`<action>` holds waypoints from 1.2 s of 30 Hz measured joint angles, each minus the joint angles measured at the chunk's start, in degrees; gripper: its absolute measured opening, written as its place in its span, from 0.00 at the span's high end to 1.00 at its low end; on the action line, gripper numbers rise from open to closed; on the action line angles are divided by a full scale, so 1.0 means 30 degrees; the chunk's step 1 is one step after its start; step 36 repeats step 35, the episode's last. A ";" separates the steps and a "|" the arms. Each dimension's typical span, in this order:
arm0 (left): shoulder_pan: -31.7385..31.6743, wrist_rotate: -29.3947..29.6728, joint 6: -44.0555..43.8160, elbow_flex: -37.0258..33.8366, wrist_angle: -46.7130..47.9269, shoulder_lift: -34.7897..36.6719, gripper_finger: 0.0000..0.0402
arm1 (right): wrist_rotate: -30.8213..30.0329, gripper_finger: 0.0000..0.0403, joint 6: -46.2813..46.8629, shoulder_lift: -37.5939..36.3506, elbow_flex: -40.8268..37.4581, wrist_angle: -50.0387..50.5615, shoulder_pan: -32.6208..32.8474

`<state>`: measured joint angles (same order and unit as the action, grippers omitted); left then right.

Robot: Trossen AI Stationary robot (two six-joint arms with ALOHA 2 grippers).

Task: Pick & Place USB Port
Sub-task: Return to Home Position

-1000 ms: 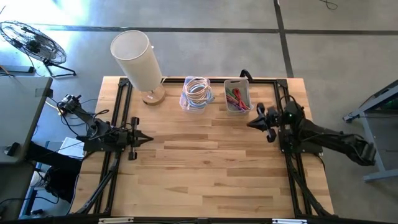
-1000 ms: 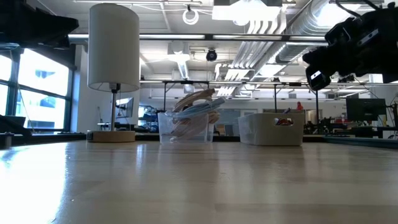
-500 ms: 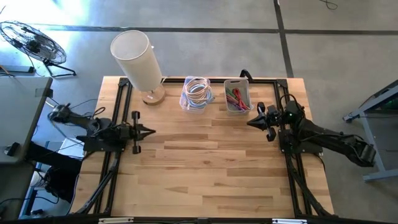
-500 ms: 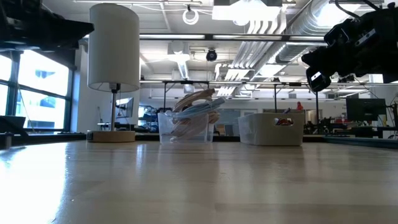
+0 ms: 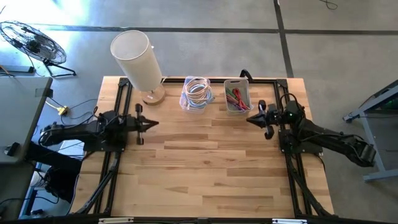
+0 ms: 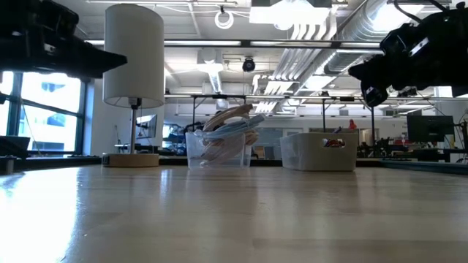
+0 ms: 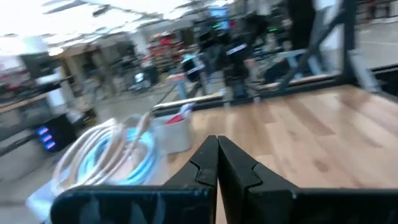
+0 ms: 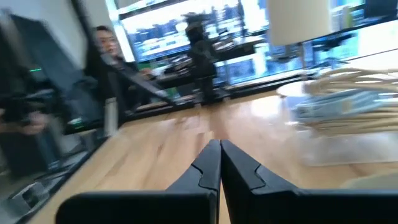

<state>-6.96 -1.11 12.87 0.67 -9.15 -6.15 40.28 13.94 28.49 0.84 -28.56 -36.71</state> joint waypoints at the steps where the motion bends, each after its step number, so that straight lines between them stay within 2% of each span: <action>1: -0.0104 0.0393 -0.0090 0.0000 0.0012 0.0000 1.00 | -0.0720 1.00 -0.0100 0.0000 0.0000 0.0000 0.0000; 5: -0.0056 0.2232 -0.0251 0.0000 0.0049 0.0000 1.00 | -0.3788 1.00 -0.1017 -0.0007 0.0022 0.0403 0.0000; 8: -0.0059 0.3116 -0.0246 0.0000 0.0112 0.0000 1.00 | -0.4854 1.00 -0.2041 -0.0007 0.0029 0.1506 0.0110; 13: -0.0059 0.3203 -0.0251 0.0000 0.0276 0.0000 1.00 | -0.5239 1.00 -0.2987 0.0000 0.0029 0.2752 0.0737; 23: -0.0059 0.3231 -0.0251 0.0000 0.2400 0.0005 1.00 | -1.0045 1.00 -0.2801 0.0000 0.0048 0.2735 0.2105; 36: -0.0059 0.3217 -0.0251 0.0000 0.2397 0.0000 1.00 | -1.0243 1.00 -0.3666 0.0000 0.0058 0.2739 0.2506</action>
